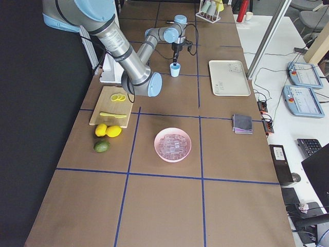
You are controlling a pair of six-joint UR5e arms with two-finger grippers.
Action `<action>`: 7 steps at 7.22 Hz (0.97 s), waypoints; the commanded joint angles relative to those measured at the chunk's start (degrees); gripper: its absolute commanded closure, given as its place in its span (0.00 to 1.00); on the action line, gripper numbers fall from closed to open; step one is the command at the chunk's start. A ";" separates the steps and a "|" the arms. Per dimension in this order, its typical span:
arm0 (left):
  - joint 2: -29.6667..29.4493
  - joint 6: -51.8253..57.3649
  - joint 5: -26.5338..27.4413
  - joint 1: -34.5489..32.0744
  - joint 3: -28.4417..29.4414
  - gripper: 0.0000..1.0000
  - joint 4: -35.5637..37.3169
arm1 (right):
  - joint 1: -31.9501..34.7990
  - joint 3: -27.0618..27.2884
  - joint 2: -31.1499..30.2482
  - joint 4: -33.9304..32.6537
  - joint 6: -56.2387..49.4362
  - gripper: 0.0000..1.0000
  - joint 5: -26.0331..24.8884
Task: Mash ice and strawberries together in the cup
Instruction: 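Open the right gripper to drop the ice cube into the cup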
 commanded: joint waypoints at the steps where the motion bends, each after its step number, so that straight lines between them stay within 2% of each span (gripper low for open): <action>1: 0.00 -0.05 0.00 -0.01 -0.05 0.00 0.01 | -0.01 2.40 -1.50 0.00 0.09 0.22 0.00; 2: 0.00 -0.05 0.00 -0.01 -0.14 0.00 0.01 | -0.01 2.59 -1.51 0.00 0.18 0.07 0.00; 3: 0.00 -0.05 0.00 -0.01 -0.49 0.00 0.10 | -0.01 2.59 -1.51 0.00 0.96 0.07 0.00; 4: 0.00 -0.05 0.00 -0.01 -1.01 0.00 1.23 | -0.01 2.68 -1.43 0.00 1.06 0.03 0.00; 7: 0.00 -0.05 0.00 -0.01 -1.81 0.00 2.12 | -0.01 3.38 -1.34 0.00 1.06 0.01 -0.17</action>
